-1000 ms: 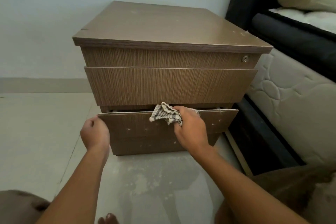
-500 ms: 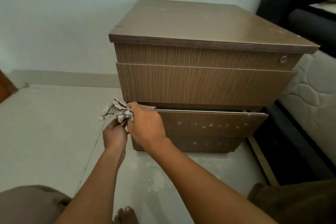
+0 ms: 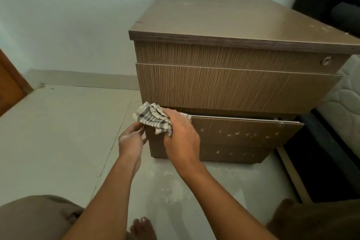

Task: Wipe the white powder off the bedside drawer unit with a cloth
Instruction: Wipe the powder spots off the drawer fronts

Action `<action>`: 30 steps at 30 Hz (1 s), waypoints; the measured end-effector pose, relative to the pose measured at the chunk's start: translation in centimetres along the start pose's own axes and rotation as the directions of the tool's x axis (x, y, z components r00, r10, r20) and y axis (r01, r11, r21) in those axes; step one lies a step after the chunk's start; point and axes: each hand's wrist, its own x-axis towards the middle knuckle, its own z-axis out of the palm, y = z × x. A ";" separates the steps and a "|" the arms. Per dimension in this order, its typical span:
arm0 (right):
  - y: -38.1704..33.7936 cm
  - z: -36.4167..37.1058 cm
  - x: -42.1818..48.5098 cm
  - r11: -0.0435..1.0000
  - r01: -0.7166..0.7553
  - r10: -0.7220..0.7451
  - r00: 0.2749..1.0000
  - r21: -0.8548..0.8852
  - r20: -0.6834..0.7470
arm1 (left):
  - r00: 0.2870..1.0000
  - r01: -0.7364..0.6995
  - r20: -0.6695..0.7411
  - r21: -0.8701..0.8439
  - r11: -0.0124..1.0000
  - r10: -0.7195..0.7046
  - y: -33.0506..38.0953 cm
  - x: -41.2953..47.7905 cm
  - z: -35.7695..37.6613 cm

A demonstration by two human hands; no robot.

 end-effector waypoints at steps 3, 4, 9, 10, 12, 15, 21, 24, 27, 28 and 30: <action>-0.4 1.2 0.2 0.998 0.070 -0.071 0.992 0.007 0.108 | 1.000 -0.004 -0.024 -0.031 1.000 0.003 0.1 0.0 0.2; -0.7 1.4 0.6 0.995 0.082 -0.089 0.983 0.050 0.163 | 1.000 -0.004 -0.028 -0.023 1.000 0.004 0.0 0.2 0.2; -1.9 0.9 1.9 0.961 -0.013 -0.103 0.911 0.276 0.400 | 1.000 -0.029 -0.008 0.063 0.998 0.029 -0.2 0.0 -0.2; -1.8 0.7 1.8 0.964 0.014 -0.105 0.938 0.266 0.330 | 0.999 -0.038 0.014 0.065 0.997 0.037 -0.2 -0.1 -0.2; -1.6 0.4 1.7 0.973 0.073 -0.107 0.983 0.220 0.150 | 0.998 -0.037 0.044 0.052 0.998 0.035 -0.1 -0.1 -0.3; -1.3 0.4 2.0 0.989 0.116 -0.126 0.986 0.094 0.105 | 0.999 -0.031 0.046 0.060 0.998 0.028 -0.2 0.0 -0.3; 0.2 0.3 1.3 0.947 -0.021 -0.115 0.910 0.322 0.398 | 0.997 -0.075 0.018 0.111 0.991 0.074 -0.1 -0.4 0.0; 2.2 -1.4 -0.3 0.890 -0.099 -0.028 0.962 0.445 0.271 | 0.992 -0.114 -0.030 0.177 0.978 0.121 0.0 -0.8 0.5; 5.3 -3.0 -2.7 0.786 -0.283 0.226 0.959 0.550 0.170 | 0.980 -0.143 -0.108 0.198 0.970 0.167 -0.1 -1.4 1.5; 6.3 -3.4 -3.5 0.733 -0.352 0.332 0.932 0.582 0.146 | 0.977 -0.142 -0.130 0.204 0.969 0.171 -0.1 -1.7 1.8; 8.3 -4.1 -4.7 0.569 -0.467 0.547 0.829 0.677 0.113 | 0.971 -0.139 -0.166 0.199 0.970 0.173 -0.1 -2.1 2.5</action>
